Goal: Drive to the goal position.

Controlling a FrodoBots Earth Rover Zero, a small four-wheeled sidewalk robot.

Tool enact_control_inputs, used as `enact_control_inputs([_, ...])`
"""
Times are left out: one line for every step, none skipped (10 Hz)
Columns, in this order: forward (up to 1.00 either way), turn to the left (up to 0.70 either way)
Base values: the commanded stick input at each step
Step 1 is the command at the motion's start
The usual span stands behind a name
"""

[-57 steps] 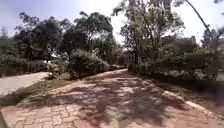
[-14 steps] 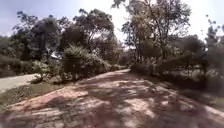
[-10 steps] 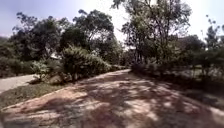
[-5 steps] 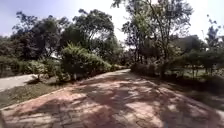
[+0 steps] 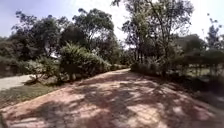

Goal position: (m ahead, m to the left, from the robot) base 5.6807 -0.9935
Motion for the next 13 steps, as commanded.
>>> enact_control_inputs([0.30, 0.00])
enact_control_inputs([0.30, 0.00])
enact_control_inputs([0.30, 0.00])
enact_control_inputs([0.30, 0.00])
enact_control_inputs([0.30, 0.00])
enact_control_inputs([0.30, 0.00])
enact_control_inputs([0.30, 0.00])
enact_control_inputs([0.30, 0.00])
enact_control_inputs([0.30, 0.00])
enact_control_inputs([0.30, 0.00])
enact_control_inputs([0.30, 0.00])
enact_control_inputs([0.30, 0.00])
enact_control_inputs([0.30, 0.00])
